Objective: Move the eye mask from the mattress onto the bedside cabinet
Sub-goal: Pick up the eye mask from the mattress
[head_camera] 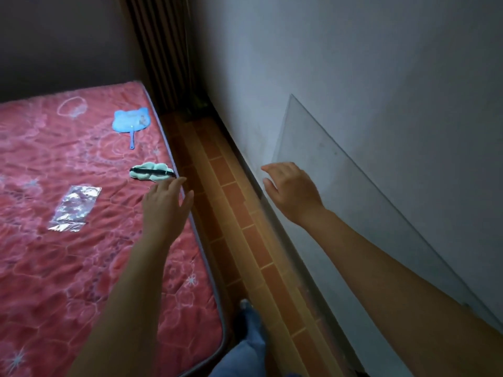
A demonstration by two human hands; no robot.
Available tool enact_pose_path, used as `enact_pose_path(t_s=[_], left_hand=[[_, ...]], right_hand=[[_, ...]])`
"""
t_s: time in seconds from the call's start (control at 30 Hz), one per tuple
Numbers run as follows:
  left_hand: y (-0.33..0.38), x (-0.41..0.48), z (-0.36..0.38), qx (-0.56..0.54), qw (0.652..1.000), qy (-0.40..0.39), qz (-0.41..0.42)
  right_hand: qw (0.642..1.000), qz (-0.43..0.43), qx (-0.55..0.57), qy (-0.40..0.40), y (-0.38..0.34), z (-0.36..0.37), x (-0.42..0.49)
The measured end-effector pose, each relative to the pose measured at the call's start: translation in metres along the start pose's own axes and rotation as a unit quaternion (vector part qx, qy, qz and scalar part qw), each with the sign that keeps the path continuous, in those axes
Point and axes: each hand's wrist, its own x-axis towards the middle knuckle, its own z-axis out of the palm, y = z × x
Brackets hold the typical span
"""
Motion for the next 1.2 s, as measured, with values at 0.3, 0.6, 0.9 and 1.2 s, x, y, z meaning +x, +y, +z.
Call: enact_pose_path(t_s=[0.3, 0.6, 0.9, 1.2], left_hand=[[-0.044, 0.096, -0.001, 0.009, 0.997, 0.005, -0.082], [-0.092, 0.142, -0.02, 0.042, 0.981, 0.013, -0.189], [-0.111, 0.201, -0.028, 0.061, 0.958, 0.037, -0.277], [-0.123, 0.248, -0.029, 0.067, 0.932, 0.039, -0.354]], right_hand=[[0.998, -0.042, 0.041, -0.031, -0.008, 0.043, 0.152], [0.986, -0.136, 0.045, -0.081, -0.039, 0.087, 0.259], [0.957, -0.269, 0.03, -0.106, -0.058, 0.112, 0.369], [0.934, -0.328, 0.028, -0.138, -0.061, 0.14, 0.448]])
